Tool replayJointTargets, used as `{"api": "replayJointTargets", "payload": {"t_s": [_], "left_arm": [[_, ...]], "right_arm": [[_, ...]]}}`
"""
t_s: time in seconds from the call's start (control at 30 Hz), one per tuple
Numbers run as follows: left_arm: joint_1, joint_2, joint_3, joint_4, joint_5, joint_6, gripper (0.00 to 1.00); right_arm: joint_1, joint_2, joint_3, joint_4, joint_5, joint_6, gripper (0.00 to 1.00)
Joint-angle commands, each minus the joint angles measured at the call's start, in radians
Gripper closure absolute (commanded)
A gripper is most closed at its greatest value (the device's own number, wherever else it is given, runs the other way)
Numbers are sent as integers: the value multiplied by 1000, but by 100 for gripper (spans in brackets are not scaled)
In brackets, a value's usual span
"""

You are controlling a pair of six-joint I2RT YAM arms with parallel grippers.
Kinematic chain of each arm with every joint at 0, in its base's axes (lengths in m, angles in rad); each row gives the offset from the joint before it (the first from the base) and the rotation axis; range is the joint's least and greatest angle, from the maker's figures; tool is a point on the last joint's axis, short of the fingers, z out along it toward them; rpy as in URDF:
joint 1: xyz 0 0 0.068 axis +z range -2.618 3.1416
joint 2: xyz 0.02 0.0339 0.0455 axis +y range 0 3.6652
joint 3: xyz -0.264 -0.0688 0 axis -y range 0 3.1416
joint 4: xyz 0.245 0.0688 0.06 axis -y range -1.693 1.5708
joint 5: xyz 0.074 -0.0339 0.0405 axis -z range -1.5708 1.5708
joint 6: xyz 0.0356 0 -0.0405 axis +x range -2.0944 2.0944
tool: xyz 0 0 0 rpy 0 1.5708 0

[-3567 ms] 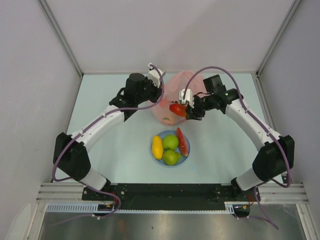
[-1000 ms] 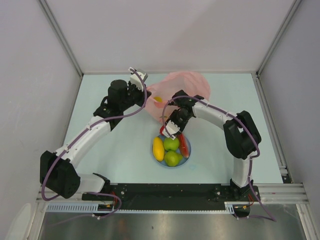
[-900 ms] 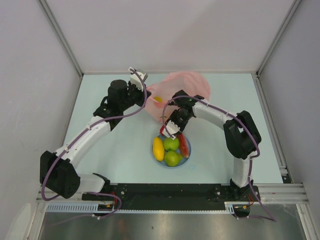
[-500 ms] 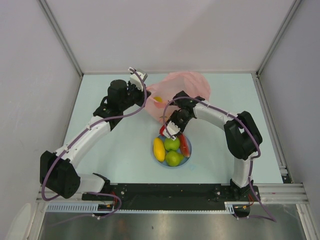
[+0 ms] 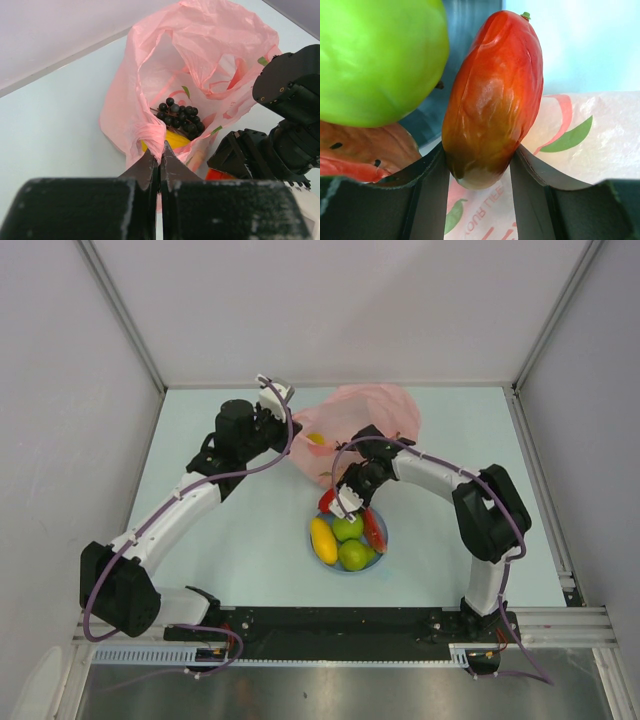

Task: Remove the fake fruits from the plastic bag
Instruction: Place the fake fruit on the plate.

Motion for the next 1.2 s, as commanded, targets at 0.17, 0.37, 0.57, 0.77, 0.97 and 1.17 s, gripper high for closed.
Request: {"api": "replayJointTargets", "payload": {"t_s": [0.17,0.37,0.57,0.77,0.97,1.17], "left_arm": [[12,-2,-7,33,9,-35,100],[11,4,-4,33,9,-37,100],[11,10,-1,59,7,-37,100],[12,19,2,60,7,-35,100],[12,36,8,63,10,-35,100],[14,62,25,66,10,-37,99]], "right_arm": [[-22,-65,-33,-35,-54,-280,63],[-23,-59,-42,-39,-69,-315,60],[-37,-53,-56,-6,-109,-366,48],[-68,-56,-63,5,-150,-416,34],[-97,-81,-62,-33,-190,-468,31],[-134,-113,-63,-59,-285,-512,30]]}}
